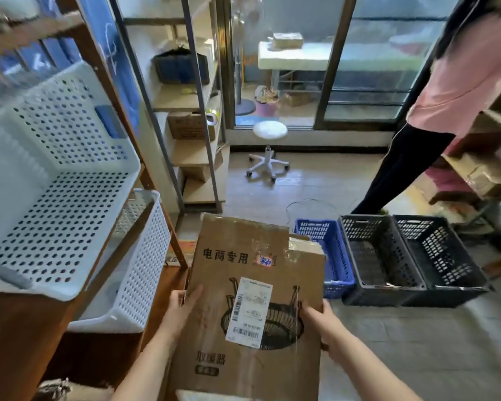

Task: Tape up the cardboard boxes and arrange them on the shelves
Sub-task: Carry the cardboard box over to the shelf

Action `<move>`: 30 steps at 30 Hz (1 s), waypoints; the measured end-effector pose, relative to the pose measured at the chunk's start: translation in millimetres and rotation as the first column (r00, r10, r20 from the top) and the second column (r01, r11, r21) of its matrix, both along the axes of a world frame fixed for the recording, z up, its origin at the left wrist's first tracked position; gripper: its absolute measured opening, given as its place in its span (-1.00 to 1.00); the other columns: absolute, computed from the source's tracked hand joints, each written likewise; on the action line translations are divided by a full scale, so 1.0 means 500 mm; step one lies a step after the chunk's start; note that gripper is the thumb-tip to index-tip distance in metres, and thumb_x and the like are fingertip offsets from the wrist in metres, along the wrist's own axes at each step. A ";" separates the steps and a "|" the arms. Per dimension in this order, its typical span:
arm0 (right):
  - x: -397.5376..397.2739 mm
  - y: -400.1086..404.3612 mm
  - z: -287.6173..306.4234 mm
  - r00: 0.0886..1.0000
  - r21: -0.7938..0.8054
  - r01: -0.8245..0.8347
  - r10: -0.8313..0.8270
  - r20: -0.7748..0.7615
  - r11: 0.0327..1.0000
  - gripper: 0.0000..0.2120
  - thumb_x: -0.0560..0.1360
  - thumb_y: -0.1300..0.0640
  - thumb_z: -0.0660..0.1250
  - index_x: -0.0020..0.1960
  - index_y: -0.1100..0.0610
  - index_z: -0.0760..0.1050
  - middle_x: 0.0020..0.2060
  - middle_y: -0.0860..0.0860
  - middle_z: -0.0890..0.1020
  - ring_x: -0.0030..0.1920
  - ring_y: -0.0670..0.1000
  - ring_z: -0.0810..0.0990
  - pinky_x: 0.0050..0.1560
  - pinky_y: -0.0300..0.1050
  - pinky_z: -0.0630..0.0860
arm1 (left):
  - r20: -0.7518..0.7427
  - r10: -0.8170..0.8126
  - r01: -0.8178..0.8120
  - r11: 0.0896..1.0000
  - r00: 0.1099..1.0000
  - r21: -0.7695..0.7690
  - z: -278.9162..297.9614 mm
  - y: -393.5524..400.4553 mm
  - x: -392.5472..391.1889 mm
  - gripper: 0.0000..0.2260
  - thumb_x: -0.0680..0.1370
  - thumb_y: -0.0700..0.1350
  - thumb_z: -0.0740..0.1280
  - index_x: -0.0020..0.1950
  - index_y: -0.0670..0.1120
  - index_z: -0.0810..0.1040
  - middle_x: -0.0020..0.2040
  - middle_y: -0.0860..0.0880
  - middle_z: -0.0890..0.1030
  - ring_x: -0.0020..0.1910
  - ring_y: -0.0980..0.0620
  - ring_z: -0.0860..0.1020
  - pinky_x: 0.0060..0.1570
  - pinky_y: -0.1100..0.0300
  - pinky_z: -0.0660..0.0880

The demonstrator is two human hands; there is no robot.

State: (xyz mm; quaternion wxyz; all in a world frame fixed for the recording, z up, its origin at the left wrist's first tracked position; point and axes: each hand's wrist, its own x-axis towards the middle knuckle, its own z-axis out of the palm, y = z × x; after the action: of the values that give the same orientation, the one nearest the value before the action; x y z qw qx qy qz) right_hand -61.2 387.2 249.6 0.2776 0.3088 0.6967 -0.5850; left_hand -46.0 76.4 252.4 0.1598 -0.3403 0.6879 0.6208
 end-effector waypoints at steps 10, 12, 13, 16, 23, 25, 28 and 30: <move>-0.123 0.175 0.239 0.974 -0.008 -0.045 0.042 -0.224 0.999 -0.45 0.58 -0.30 0.09 0.47 -0.06 0.29 0.32 0.01 0.50 0.12 0.05 0.48 0.09 -0.06 0.39 | -0.286 -0.032 0.125 0.941 0.958 0.314 0.260 0.144 -0.079 -0.34 0.41 0.26 0.46 0.42 0.01 0.41 0.24 -0.21 0.59 0.19 -0.28 0.58 0.19 -0.32 0.47; -0.155 0.218 0.267 0.965 -0.025 -0.016 0.009 -0.261 1.000 -0.42 0.57 -0.32 0.10 0.48 -0.05 0.28 0.34 0.00 0.49 0.16 0.07 0.48 0.12 -0.04 0.40 | -0.324 -0.014 0.154 0.897 0.946 0.413 0.296 0.188 -0.090 -0.50 0.52 0.20 0.37 0.37 -0.03 0.51 0.23 -0.23 0.60 0.19 -0.30 0.58 0.24 -0.34 0.42; -0.172 0.238 0.282 0.961 -0.051 -0.010 -0.004 -0.276 0.999 -0.41 0.55 -0.33 0.11 0.48 -0.05 0.27 0.34 -0.01 0.49 0.19 0.08 0.50 0.15 -0.02 0.41 | -0.341 0.009 0.150 0.886 0.940 0.438 0.313 0.213 -0.100 -0.52 0.52 0.20 0.36 0.35 -0.03 0.53 0.25 -0.24 0.59 0.23 -0.32 0.55 0.28 -0.36 0.38; -0.206 0.294 0.323 0.948 -0.139 -0.012 -0.033 -0.317 0.990 -0.41 0.51 -0.38 0.16 0.43 -0.10 0.30 0.24 -0.04 0.55 0.15 0.07 0.56 0.22 0.07 0.49 | -0.419 0.079 0.116 0.900 0.905 0.420 0.353 0.277 -0.133 -0.51 0.51 0.20 0.39 0.36 -0.01 0.52 0.29 -0.25 0.55 0.31 -0.35 0.47 0.34 -0.39 0.29; -0.284 0.387 0.360 0.921 -0.279 -0.037 -0.076 -0.383 0.959 -0.34 0.41 -0.44 0.25 0.40 -0.13 0.33 0.18 0.02 0.64 0.15 0.17 0.62 0.17 0.27 0.54 | -0.491 0.057 0.149 0.917 0.869 0.370 0.420 0.384 -0.211 -0.64 0.62 0.06 0.22 0.29 -0.13 0.55 0.07 -0.18 0.69 -0.04 -0.12 0.69 -0.18 0.08 0.64; -0.309 0.398 0.362 0.919 -0.295 -0.022 -0.097 -0.382 0.955 -0.35 0.42 -0.44 0.25 0.40 -0.14 0.34 0.17 0.02 0.64 0.14 0.18 0.63 0.16 0.28 0.55 | -0.497 0.053 0.154 0.918 0.866 0.367 0.424 0.394 -0.237 -0.63 0.63 0.06 0.21 0.30 -0.14 0.54 0.09 -0.19 0.68 -0.03 -0.13 0.69 -0.19 0.09 0.64; -0.354 0.402 0.369 0.909 -0.311 -0.040 -0.094 -0.406 0.950 -0.48 0.50 -0.36 0.21 0.37 -0.13 0.37 0.13 0.04 0.67 0.10 0.17 0.66 0.09 0.25 0.59 | -0.498 0.048 0.163 0.914 0.866 0.372 0.424 0.399 -0.281 -0.62 0.63 0.07 0.19 0.30 -0.13 0.54 0.10 -0.19 0.68 0.00 -0.14 0.68 -0.17 0.09 0.64; -0.394 0.404 0.367 0.906 -0.315 -0.043 -0.095 -0.413 0.948 -0.49 0.51 -0.34 0.21 0.37 -0.13 0.37 0.12 0.04 0.67 0.09 0.16 0.66 0.08 0.23 0.60 | -0.499 0.029 0.178 0.915 0.866 0.362 0.427 0.404 -0.311 -0.61 0.62 0.09 0.19 0.31 -0.13 0.54 0.13 -0.19 0.67 0.04 -0.15 0.67 -0.14 0.07 0.64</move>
State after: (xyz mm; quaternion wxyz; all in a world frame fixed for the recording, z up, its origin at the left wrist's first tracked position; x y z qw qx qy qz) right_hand -257.9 589.2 433.0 0.1581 0.1356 0.6330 -0.7456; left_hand -201.7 278.4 466.1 0.0680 -0.1033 0.5785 0.8062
